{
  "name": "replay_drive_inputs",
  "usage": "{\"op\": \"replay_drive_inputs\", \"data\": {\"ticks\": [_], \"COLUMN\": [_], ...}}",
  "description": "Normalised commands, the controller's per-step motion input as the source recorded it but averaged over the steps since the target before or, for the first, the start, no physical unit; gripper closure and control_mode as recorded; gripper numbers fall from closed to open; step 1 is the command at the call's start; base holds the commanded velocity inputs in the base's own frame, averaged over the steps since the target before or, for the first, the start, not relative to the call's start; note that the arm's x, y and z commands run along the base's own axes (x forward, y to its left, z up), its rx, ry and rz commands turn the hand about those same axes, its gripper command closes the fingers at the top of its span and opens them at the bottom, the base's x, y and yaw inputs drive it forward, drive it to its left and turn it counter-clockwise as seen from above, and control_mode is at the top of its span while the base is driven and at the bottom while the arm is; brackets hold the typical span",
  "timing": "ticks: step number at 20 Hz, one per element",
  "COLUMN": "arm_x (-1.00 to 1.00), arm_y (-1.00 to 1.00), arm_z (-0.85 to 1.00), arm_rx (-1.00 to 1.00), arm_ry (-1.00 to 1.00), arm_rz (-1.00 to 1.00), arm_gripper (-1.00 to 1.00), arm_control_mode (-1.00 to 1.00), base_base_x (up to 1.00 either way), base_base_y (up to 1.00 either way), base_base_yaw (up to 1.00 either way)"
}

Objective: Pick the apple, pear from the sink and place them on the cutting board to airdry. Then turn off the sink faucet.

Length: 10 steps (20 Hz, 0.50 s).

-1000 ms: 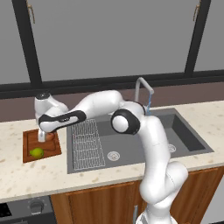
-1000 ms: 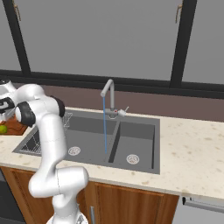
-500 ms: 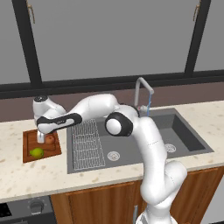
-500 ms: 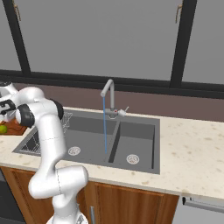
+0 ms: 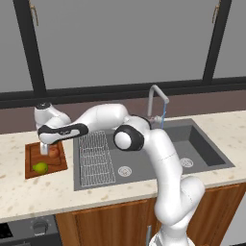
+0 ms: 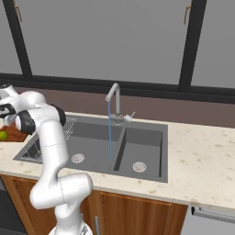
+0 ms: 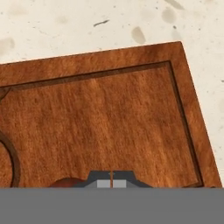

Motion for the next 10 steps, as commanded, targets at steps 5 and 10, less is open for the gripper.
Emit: {"op": "replay_drive_inputs", "data": {"ticks": [5, 10], "arm_x": [-0.03, -0.12], "arm_y": [0.04, 0.11], "arm_z": [0.16, 0.24], "arm_rx": [0.0, 0.0], "arm_ry": [-0.07, -0.1], "arm_rz": [0.02, 0.02], "arm_gripper": [1.0, 1.0], "arm_control_mode": [-1.0, -1.0], "base_base_x": [0.0, 0.0], "base_base_y": [0.0, 0.0], "base_base_yaw": [0.0, 0.0]}}
